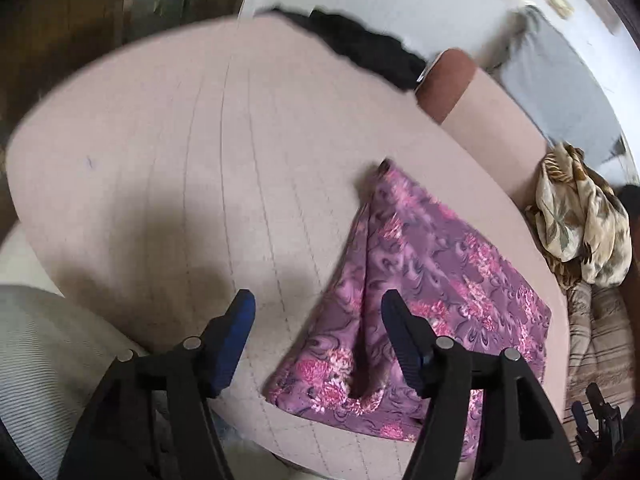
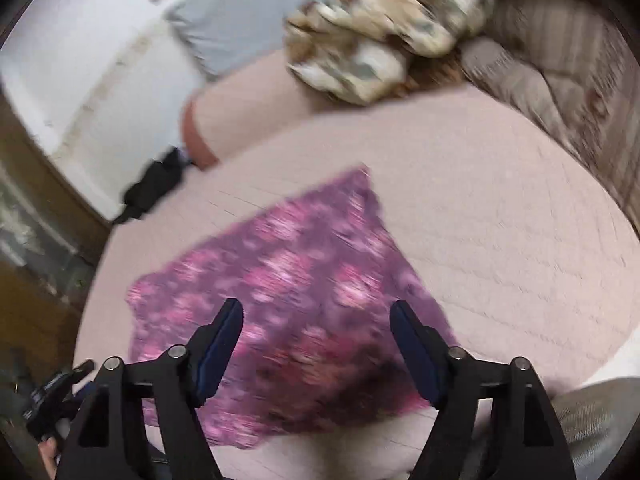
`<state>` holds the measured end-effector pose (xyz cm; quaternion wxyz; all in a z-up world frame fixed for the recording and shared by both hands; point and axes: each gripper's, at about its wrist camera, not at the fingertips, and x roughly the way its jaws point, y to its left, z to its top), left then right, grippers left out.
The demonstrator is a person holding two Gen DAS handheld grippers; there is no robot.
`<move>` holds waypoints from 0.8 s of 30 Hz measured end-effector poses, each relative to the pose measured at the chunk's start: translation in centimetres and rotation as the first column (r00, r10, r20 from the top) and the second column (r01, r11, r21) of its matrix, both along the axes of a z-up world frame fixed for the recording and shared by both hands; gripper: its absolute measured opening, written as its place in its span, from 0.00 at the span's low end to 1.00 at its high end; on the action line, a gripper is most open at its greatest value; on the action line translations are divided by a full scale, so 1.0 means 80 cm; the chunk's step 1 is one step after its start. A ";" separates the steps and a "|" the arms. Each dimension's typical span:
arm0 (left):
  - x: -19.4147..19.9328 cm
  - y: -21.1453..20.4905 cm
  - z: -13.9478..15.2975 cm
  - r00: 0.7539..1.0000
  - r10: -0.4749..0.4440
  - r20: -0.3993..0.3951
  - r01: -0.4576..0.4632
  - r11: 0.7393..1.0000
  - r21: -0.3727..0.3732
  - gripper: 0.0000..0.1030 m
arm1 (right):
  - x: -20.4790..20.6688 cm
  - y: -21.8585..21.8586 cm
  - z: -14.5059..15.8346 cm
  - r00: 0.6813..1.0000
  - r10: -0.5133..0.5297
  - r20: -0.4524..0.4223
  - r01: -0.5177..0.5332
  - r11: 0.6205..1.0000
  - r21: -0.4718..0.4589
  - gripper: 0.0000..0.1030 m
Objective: Fold small clothes
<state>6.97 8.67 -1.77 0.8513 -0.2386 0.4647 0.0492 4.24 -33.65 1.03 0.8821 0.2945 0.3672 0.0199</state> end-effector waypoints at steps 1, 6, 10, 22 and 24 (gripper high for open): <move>0.003 0.001 -0.009 1.000 -0.010 -0.026 0.009 0.999 -0.033 0.63 | 0.010 0.012 0.005 0.999 0.051 0.016 -0.051 0.998 0.024 0.79; 0.018 -0.029 -0.026 0.985 -0.143 -0.093 0.134 0.987 -0.091 0.69 | 0.081 0.076 0.020 0.957 0.288 0.043 -0.292 0.949 0.119 0.81; 0.014 -0.036 -0.046 0.976 -0.160 -0.147 0.136 0.977 -0.162 0.70 | 0.147 0.134 0.005 0.896 0.444 0.004 -0.430 0.866 0.254 0.81; 0.020 -0.025 -0.062 0.975 -0.162 -0.150 0.111 0.948 -0.299 0.48 | 0.263 0.300 -0.025 0.721 0.643 -0.258 -0.575 0.763 0.293 0.81; 0.018 -0.025 -0.065 0.973 -0.172 -0.153 0.113 0.935 -0.335 0.30 | 0.279 0.323 -0.033 0.693 0.640 -0.331 -0.586 0.768 0.258 0.81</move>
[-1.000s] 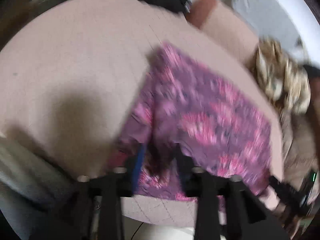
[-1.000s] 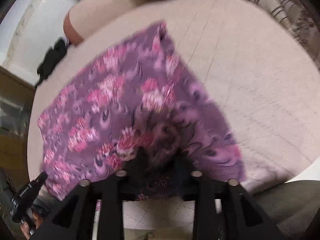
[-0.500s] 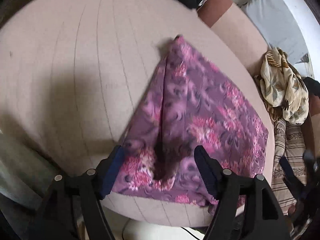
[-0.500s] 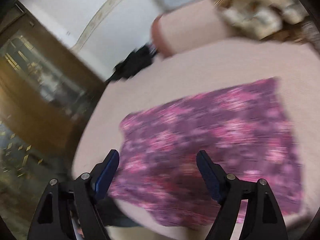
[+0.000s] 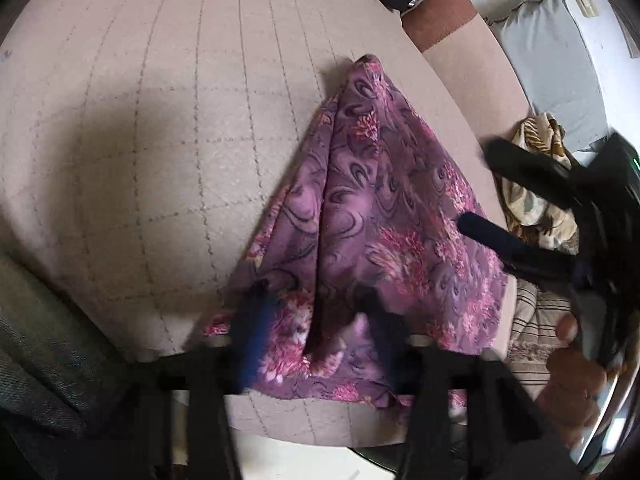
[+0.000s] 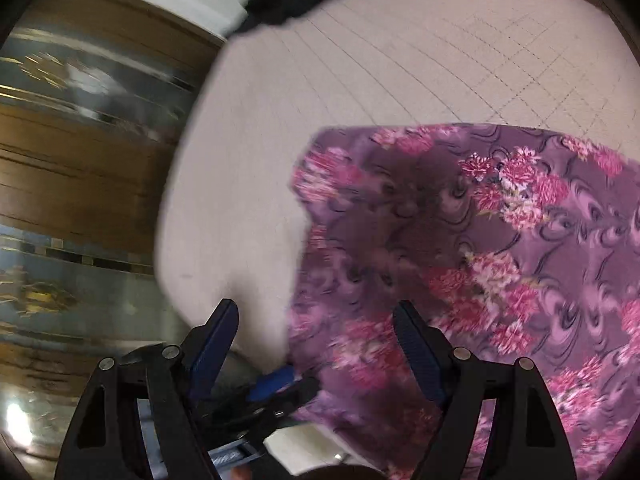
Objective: Fold small clothes
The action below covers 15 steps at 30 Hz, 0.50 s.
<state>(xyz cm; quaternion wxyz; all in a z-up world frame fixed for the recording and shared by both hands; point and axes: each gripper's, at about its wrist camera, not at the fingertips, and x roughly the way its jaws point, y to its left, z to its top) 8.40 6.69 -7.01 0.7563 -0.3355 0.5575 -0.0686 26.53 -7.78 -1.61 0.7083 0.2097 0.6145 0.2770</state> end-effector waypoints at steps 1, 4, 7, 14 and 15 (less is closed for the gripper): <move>-0.001 0.002 -0.003 1.000 0.000 -0.007 0.000 0.999 -0.043 0.17 | 0.005 0.008 -0.004 1.000 0.018 -0.021 -0.019 1.000 -0.012 0.81; -0.005 0.009 -0.005 1.000 0.021 -0.004 -0.021 0.994 -0.105 0.06 | 0.027 0.042 -0.017 0.994 0.082 -0.079 -0.087 0.994 -0.061 0.81; -0.011 0.011 0.009 0.998 0.027 0.048 -0.021 0.992 -0.121 0.05 | 0.042 0.081 -0.028 0.979 0.154 -0.135 -0.170 0.979 -0.115 0.81; -0.015 -0.005 0.027 0.996 -0.001 0.091 0.001 1.000 0.002 0.08 | 0.055 0.144 -0.045 0.958 0.234 -0.163 -0.274 0.916 -0.293 0.74; -0.014 -0.004 0.022 0.998 0.012 0.062 -0.013 1.000 0.020 0.12 | 0.057 0.145 -0.045 0.960 0.231 -0.161 -0.270 0.917 -0.295 0.74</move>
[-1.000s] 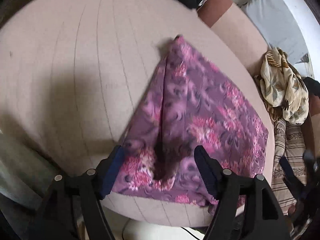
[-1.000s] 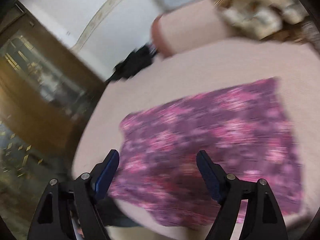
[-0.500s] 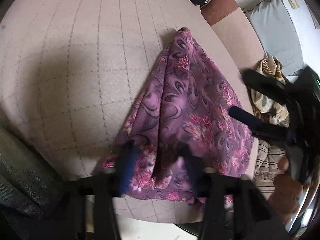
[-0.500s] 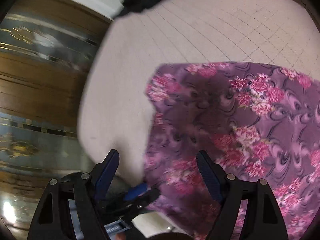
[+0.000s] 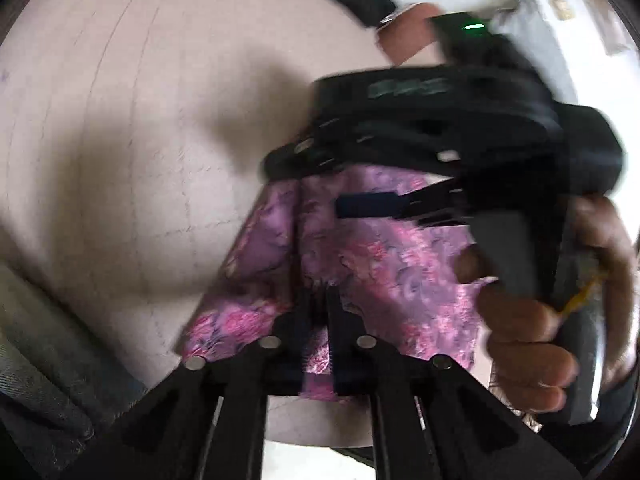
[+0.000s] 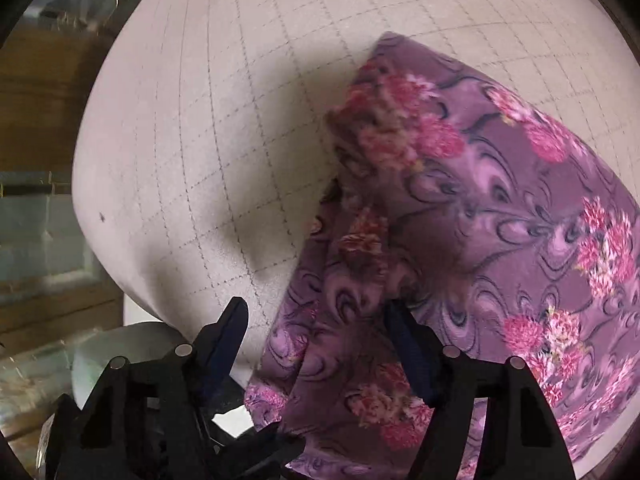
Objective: Fold small clothes
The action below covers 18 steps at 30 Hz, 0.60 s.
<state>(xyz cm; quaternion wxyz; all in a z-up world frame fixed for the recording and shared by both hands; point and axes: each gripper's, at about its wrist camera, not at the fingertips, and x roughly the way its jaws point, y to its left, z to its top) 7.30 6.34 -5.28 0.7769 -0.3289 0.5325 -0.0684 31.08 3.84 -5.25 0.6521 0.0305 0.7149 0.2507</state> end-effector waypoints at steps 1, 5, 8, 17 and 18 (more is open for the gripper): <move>0.000 0.004 -0.006 0.999 0.028 -0.039 -0.027 0.999 0.037 0.23 | 0.002 -0.001 0.000 1.000 -0.013 -0.003 0.013 1.000 0.012 0.74; -0.008 0.018 0.007 0.994 0.109 0.012 -0.109 0.991 0.081 0.58 | 0.013 -0.030 -0.010 0.996 -0.079 -0.042 0.081 0.995 0.053 0.74; -0.005 0.016 0.013 0.991 0.125 0.041 -0.130 0.980 0.151 0.73 | 0.020 -0.049 -0.012 0.990 -0.122 -0.069 0.129 0.986 0.109 0.74; 0.021 -0.034 -0.024 0.995 -0.076 -0.066 0.079 0.996 0.050 0.79 | 0.024 -0.106 -0.004 0.980 -0.183 -0.077 0.192 0.974 0.125 0.74; 0.021 -0.039 -0.023 0.994 -0.090 -0.063 0.095 0.993 0.073 0.79 | 0.023 -0.106 -0.003 0.981 -0.179 -0.078 0.188 0.974 0.123 0.74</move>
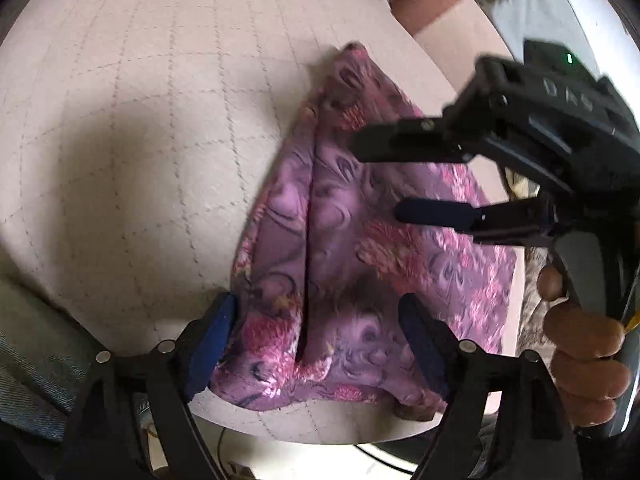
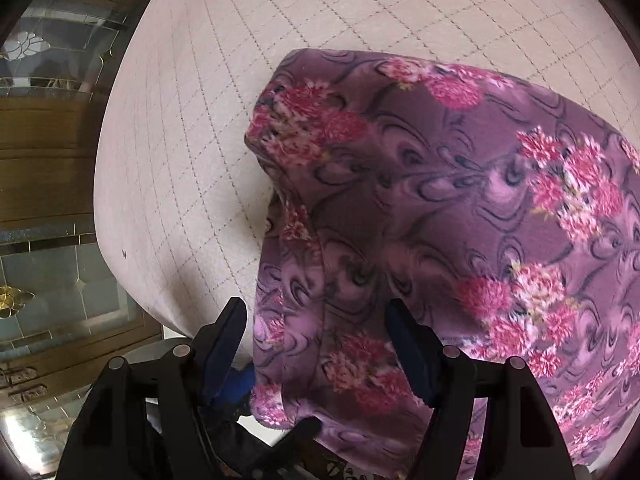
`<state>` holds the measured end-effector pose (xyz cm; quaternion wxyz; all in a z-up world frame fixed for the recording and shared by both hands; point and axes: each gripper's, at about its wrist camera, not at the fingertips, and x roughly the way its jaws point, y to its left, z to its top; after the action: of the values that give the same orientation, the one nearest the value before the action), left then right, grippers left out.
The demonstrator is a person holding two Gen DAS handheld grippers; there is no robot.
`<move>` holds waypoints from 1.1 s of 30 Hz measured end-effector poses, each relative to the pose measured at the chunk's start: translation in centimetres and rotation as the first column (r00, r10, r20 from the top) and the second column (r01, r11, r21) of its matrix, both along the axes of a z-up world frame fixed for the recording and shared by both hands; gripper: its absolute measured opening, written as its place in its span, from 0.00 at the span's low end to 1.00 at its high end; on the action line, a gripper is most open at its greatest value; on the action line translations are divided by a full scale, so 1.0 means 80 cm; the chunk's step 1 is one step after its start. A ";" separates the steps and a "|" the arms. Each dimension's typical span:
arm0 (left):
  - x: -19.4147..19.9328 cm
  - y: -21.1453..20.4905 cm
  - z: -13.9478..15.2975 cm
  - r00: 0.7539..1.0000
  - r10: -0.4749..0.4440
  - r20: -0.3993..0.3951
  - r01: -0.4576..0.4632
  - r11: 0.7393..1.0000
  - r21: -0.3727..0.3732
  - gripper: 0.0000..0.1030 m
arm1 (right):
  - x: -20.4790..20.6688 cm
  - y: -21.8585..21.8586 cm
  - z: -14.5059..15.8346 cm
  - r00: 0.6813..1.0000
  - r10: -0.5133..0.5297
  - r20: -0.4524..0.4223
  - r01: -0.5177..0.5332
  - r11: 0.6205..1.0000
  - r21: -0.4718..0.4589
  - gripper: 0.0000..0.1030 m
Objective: Fold small clothes
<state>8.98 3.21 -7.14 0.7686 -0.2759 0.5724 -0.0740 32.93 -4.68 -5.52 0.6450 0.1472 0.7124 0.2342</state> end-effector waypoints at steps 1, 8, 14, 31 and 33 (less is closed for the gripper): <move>0.004 0.001 0.001 1.000 -0.010 0.002 0.010 1.000 0.008 0.79 | -0.001 -0.001 0.001 1.000 0.003 0.000 -0.003 1.000 -0.002 0.74; 0.004 -0.007 -0.014 1.000 0.012 -0.020 -0.014 0.996 -0.092 0.13 | -0.019 0.023 0.000 1.000 0.003 -0.007 -0.003 1.000 -0.004 0.74; -0.007 -0.023 0.027 0.988 0.003 0.151 0.008 0.997 -0.076 0.12 | -0.018 0.064 0.008 0.997 0.067 0.032 -0.067 0.998 -0.003 0.73; -0.046 -0.075 0.086 0.923 -0.155 0.351 0.124 0.986 0.110 0.11 | -0.082 -0.013 0.066 0.960 -0.028 0.280 0.001 0.995 0.096 0.15; -0.056 -0.111 0.109 0.902 -0.205 0.381 0.152 0.975 0.164 0.11 | -0.104 -0.050 0.078 0.946 -0.111 0.304 0.044 0.975 0.220 0.15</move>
<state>4.49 -5.66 1.60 0.8745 -0.1510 0.4319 -0.1611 24.64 -8.70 0.74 0.7396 0.2034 0.5655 0.3029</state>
